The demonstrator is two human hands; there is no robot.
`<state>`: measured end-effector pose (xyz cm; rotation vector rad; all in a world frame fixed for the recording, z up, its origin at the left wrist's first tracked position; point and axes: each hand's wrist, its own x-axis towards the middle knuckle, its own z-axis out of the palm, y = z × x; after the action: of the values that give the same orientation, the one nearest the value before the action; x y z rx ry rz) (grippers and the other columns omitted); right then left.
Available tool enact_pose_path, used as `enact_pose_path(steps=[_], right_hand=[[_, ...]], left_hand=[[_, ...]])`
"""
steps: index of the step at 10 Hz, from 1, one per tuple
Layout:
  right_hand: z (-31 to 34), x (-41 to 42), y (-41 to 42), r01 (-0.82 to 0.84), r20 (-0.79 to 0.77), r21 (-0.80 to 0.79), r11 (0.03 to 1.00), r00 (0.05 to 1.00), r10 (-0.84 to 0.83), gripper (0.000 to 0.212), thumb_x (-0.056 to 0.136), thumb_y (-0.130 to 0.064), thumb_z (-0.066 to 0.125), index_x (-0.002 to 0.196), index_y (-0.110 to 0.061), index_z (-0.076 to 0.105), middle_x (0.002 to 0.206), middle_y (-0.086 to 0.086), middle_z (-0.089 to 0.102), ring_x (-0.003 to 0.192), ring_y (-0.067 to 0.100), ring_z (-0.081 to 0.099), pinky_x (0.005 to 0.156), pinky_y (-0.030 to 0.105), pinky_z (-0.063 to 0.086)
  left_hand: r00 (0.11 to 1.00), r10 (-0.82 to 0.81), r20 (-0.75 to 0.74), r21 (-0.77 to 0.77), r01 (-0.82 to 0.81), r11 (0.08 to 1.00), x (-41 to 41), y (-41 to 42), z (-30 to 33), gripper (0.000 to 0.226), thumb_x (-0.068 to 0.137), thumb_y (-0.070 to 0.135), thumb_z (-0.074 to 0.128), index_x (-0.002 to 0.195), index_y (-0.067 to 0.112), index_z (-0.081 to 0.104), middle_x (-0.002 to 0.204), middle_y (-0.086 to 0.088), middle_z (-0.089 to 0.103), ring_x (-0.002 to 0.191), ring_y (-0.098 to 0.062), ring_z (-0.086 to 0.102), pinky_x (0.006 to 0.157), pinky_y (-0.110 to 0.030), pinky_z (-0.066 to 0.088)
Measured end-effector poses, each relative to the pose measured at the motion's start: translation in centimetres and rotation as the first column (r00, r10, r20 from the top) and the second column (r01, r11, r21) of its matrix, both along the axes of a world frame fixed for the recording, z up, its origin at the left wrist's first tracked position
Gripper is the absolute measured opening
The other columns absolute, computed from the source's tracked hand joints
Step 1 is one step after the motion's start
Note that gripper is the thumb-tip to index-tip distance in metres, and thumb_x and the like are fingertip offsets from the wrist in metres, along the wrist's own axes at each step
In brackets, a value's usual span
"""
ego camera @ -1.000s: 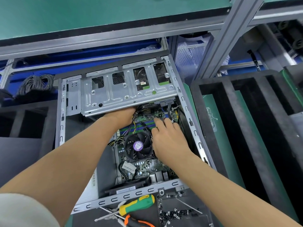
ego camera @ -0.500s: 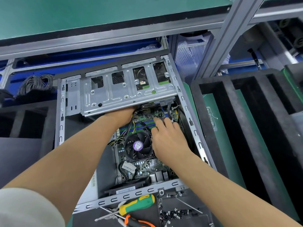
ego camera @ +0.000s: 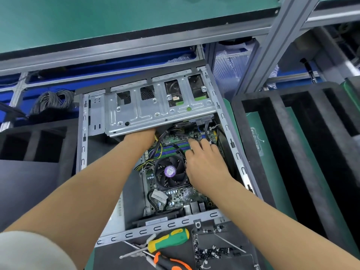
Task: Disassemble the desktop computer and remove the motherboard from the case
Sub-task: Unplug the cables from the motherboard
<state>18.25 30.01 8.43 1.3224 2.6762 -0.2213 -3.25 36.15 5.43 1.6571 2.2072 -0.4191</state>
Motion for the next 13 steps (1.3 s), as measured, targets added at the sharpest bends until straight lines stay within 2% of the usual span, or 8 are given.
enact_pose_path(steps=[4, 5, 6, 7, 8, 9, 11, 13], right_hand=[[0.0, 0.1, 0.0, -0.005, 0.007, -0.014, 1.000, 1.000, 0.005, 0.041, 0.092, -0.025, 0.051, 0.130, -0.010, 0.050, 0.150, 0.012, 0.028, 0.128, 0.034, 0.030, 0.102, 0.044, 0.030], [0.0, 0.1, 0.0, -0.003, 0.002, -0.014, 1.000, 1.000, 0.003, 0.041, 0.092, -0.026, 0.051, 0.130, -0.010, 0.050, 0.149, 0.012, 0.029, 0.127, 0.034, 0.030, 0.101, 0.043, 0.030], [0.1, 0.1, 0.0, -0.007, 0.002, -0.019, 1.000, 1.000, 0.007, 0.042, 0.092, -0.028, 0.052, 0.131, -0.010, 0.049, 0.149, 0.012, 0.028, 0.128, 0.034, 0.030, 0.102, 0.043, 0.030], [0.1, 0.1, 0.0, -0.008, -0.002, -0.023, 1.000, 1.000, 0.008, 0.043, 0.092, -0.029, 0.052, 0.131, -0.010, 0.049, 0.149, 0.012, 0.027, 0.128, 0.034, 0.029, 0.102, 0.043, 0.029], [0.1, 0.1, 0.0, -0.007, -0.003, -0.027, 1.000, 1.000, 0.007, 0.043, 0.092, -0.028, 0.052, 0.131, -0.010, 0.048, 0.149, 0.013, 0.027, 0.128, 0.034, 0.029, 0.102, 0.043, 0.029], [0.1, 0.1, 0.0, -0.009, -0.001, -0.028, 1.000, 1.000, 0.009, 0.044, 0.092, -0.028, 0.053, 0.131, -0.010, 0.048, 0.150, 0.013, 0.027, 0.128, 0.034, 0.029, 0.102, 0.043, 0.029], [0.1, 0.1, 0.1, -0.008, 0.003, -0.034, 0.999, 1.000, 0.008, 0.044, 0.093, -0.027, 0.052, 0.133, -0.010, 0.047, 0.150, 0.013, 0.026, 0.130, 0.034, 0.028, 0.103, 0.044, 0.029], [0.2, 0.1, 0.1, -0.007, 0.004, -0.034, 0.999, 1.000, 0.007, 0.044, 0.093, -0.026, 0.051, 0.133, -0.010, 0.047, 0.151, 0.013, 0.025, 0.131, 0.035, 0.028, 0.103, 0.044, 0.029]], left_hand=[[0.943, 0.137, 0.305, -0.053, -0.127, 0.991, 1.9, 0.1, 1.4, 0.030, 0.103, 0.017, 0.032, 0.110, 0.004, 0.059, 0.135, -0.017, 0.055, 0.109, -0.023, 0.050, 0.105, -0.028, 0.034], [0.946, 0.127, 0.297, -0.069, -0.111, 0.991, 2.3, 0.0, 1.8, 0.032, 0.101, 0.028, 0.033, 0.113, 0.011, 0.058, 0.141, -0.018, 0.049, 0.119, -0.028, 0.048, 0.102, -0.033, 0.032], [0.915, 0.154, 0.372, -0.089, -0.130, 0.988, 2.3, 0.1, 1.7, 0.035, 0.097, 0.036, 0.037, 0.077, 0.011, 0.050, 0.094, -0.022, 0.058, 0.088, -0.028, 0.054, 0.078, -0.035, 0.041], [0.945, 0.046, 0.323, -0.099, -0.015, 0.995, 2.8, -0.1, 1.7, 0.023, 0.094, 0.040, 0.044, 0.090, 0.020, 0.056, 0.085, -0.006, 0.057, 0.076, -0.021, 0.051, 0.064, -0.032, 0.038], [0.969, -0.047, 0.242, -0.060, 0.063, 0.996, 3.3, 0.1, 1.1, 0.043, 0.097, 0.035, 0.050, 0.136, 0.017, 0.045, 0.127, -0.012, 0.056, 0.107, -0.031, 0.055, 0.088, -0.036, 0.045], [0.976, -0.032, 0.214, 0.002, 0.032, 0.999, 3.9, 0.3, 0.6, 0.057, 0.093, 0.037, 0.062, 0.141, 0.018, 0.040, 0.146, -0.012, 0.042, 0.129, -0.035, 0.044, 0.102, -0.043, 0.039], [0.984, -0.055, 0.170, 0.025, 0.052, 0.998, 3.8, 0.4, -0.1, 0.045, 0.099, 0.034, 0.052, 0.141, 0.020, 0.044, 0.149, -0.011, 0.040, 0.134, -0.034, 0.039, 0.107, -0.044, 0.034], [0.989, -0.092, 0.114, -0.028, 0.096, 0.995, 4.3, -0.2, -0.5, 0.013, 0.096, 0.008, 0.047, 0.107, 0.007, 0.053, 0.107, -0.015, 0.062, 0.083, -0.031, 0.051, 0.077, -0.039, 0.045]])
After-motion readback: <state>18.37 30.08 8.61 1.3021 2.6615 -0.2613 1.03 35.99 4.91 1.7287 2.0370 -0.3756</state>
